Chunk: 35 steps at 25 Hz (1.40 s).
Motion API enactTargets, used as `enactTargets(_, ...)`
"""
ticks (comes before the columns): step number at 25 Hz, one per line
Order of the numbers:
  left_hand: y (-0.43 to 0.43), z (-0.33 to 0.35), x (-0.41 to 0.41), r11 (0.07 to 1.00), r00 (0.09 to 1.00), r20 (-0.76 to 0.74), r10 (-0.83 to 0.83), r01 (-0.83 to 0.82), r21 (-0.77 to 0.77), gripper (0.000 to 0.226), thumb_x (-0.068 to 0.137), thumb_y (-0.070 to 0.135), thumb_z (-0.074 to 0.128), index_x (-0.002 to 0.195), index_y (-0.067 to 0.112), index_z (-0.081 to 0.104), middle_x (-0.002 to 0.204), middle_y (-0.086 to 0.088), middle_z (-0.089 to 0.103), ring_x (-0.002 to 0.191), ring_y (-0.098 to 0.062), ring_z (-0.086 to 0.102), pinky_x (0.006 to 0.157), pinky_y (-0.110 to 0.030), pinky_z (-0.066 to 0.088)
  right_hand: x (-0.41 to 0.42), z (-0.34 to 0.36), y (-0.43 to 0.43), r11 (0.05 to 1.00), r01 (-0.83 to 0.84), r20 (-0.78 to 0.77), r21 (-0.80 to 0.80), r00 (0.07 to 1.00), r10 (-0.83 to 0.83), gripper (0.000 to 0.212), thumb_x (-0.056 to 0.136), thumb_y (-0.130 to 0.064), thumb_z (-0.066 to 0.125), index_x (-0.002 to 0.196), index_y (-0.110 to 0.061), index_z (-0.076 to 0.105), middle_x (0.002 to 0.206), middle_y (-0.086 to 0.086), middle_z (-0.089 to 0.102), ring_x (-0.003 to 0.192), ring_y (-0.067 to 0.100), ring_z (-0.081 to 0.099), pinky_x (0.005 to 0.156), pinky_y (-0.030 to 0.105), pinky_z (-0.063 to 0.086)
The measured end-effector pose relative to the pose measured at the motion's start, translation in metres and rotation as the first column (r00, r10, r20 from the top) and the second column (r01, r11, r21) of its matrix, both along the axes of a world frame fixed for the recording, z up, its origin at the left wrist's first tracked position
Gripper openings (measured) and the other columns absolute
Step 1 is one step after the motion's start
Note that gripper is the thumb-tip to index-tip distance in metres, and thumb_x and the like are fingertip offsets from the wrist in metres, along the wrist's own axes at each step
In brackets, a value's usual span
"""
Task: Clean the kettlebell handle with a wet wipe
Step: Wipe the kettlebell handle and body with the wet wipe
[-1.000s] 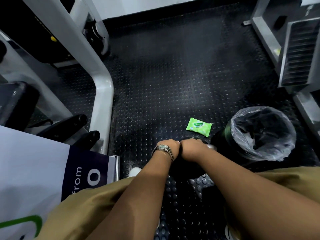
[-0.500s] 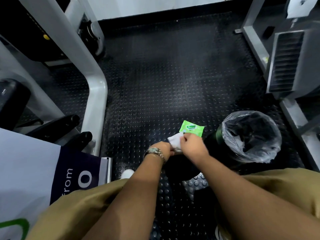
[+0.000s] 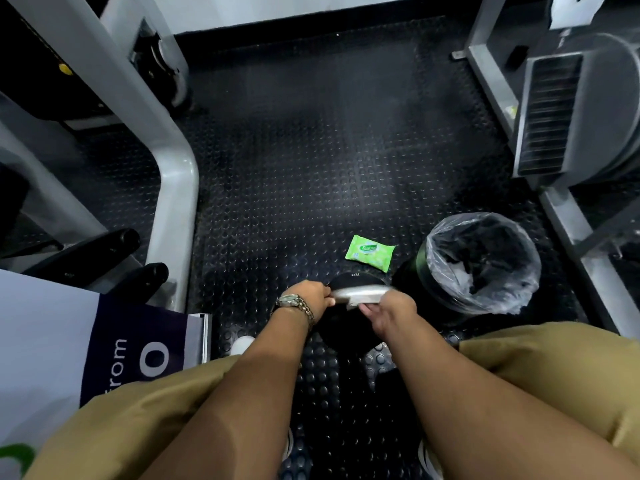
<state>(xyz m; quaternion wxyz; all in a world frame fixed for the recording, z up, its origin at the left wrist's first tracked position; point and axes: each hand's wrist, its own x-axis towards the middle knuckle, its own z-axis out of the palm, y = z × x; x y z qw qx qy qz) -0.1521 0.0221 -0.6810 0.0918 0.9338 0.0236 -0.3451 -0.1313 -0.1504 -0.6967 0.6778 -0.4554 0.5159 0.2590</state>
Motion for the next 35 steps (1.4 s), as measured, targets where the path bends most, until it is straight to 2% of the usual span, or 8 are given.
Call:
enactTargets(5, -0.001, -0.002, 0.0, 1.0, 1.0, 0.004, 0.001, -0.001, 0.027, 0.032, 0.104, 0.039, 0.051, 0.12, 0.018, 0.069, 0.118, -0.011, 0.071, 0.109, -0.03, 0.066, 0.093, -0.036, 0.053, -0.014, 0.019, 0.054, 0.986, -0.085, 0.052, 0.145, 0.996, 0.078, 0.02, 0.083, 0.003, 0.039, 0.094, -0.005, 0.053, 0.08, 0.018, 0.06, 0.056, 0.026, 0.055, 0.057, 0.034, 0.05)
enactTargets(11, -0.004, 0.0, -0.001, 0.999, 1.0, -0.01, -0.003, 0.003, 0.045, 0.033, 0.107, 0.038, 0.047, 0.123, 0.015, 0.065, 0.119, -0.011, 0.069, 0.11, -0.03, 0.065, 0.091, -0.038, 0.053, 0.015, 0.03, 0.034, 0.977, 0.21, 0.043, 0.04, 0.976, -0.212, 0.019, 0.077, -0.021, 0.061, 0.091, -0.009, 0.065, 0.094, 0.014, 0.071, 0.079, 0.035, 0.068, 0.079, 0.053, 0.06)
enactTargets(15, -0.009, 0.0, -0.004, 0.995, 0.998, 0.008, -0.057, 0.056, 0.086, 0.032, 0.106, 0.029, 0.045, 0.132, 0.016, 0.06, 0.128, -0.012, 0.067, 0.115, -0.033, 0.065, 0.093, -0.039, 0.054, -0.003, 0.048, 0.059, 0.948, 0.025, 0.045, 0.318, 0.998, -0.041, 0.026, 0.084, -0.037, 0.059, 0.096, -0.015, 0.062, 0.095, 0.008, 0.071, 0.065, 0.025, 0.061, 0.051, 0.023, 0.045)
enactTargets(21, -0.011, 0.001, -0.007, 0.998, 0.996, 0.072, -0.06, 0.057, 0.041, 0.039, 0.103, 0.022, 0.048, 0.141, 0.026, 0.056, 0.123, -0.011, 0.068, 0.108, -0.035, 0.067, 0.091, -0.043, 0.056, 0.027, 0.039, 0.033, 0.96, 0.212, -0.003, 0.181, 0.977, -0.215, 0.038, 0.082, -0.045, 0.063, 0.104, -0.014, 0.071, 0.104, 0.008, 0.076, 0.086, 0.033, 0.073, 0.082, 0.053, 0.057)
enactTargets(24, -0.01, 0.005, 0.0, 0.998, 0.997, 0.053, -0.057, 0.056, 0.03, 0.027, 0.102, 0.025, 0.051, 0.126, 0.024, 0.065, 0.113, -0.014, 0.07, 0.102, -0.037, 0.068, 0.087, -0.039, 0.056, 0.009, 0.04, 0.046, 0.957, 0.067, 0.029, 0.281, 0.997, -0.078, 0.039, 0.088, -0.048, 0.062, 0.104, -0.013, 0.068, 0.092, 0.007, 0.073, 0.066, 0.025, 0.064, 0.07, 0.032, 0.051)
enactTargets(30, -0.008, 0.008, 0.01, 0.996, 0.995, 0.031, -0.091, 0.09, 0.017, 0.022, 0.1, 0.029, 0.058, 0.118, 0.023, 0.069, 0.113, -0.013, 0.071, 0.104, -0.035, 0.067, 0.09, -0.039, 0.055, 0.018, 0.039, 0.041, 0.949, 0.12, -0.017, 0.293, 0.993, -0.12, 0.049, 0.083, -0.059, 0.064, 0.102, -0.014, 0.065, 0.1, 0.011, 0.072, 0.078, 0.027, 0.066, 0.09, 0.042, 0.045)
enactTargets(32, -0.007, 0.008, 0.009, 0.995, 0.995, 0.022, -0.097, 0.097, 0.022, 0.022, 0.102, 0.03, 0.057, 0.119, 0.023, 0.068, 0.111, -0.012, 0.071, 0.103, -0.034, 0.068, 0.089, -0.038, 0.055, 0.025, 0.033, 0.035, 0.961, 0.191, -0.007, 0.202, 0.981, -0.194, 0.05, 0.078, -0.058, 0.066, 0.105, -0.017, 0.069, 0.106, 0.01, 0.075, 0.085, 0.033, 0.072, 0.086, 0.052, 0.054)
enactTargets(35, -0.007, 0.007, 0.011, 0.992, 0.991, 0.049, -0.121, 0.119, 0.05, 0.023, 0.1, 0.027, 0.057, 0.119, 0.023, 0.069, 0.112, -0.013, 0.071, 0.103, -0.035, 0.069, 0.086, -0.037, 0.054, 0.01, 0.04, 0.05, 0.964, 0.04, 0.016, 0.262, 0.999, -0.046, 0.047, 0.084, -0.059, 0.066, 0.095, -0.014, 0.064, 0.086, 0.007, 0.069, 0.063, 0.024, 0.061, 0.064, 0.028, 0.047)
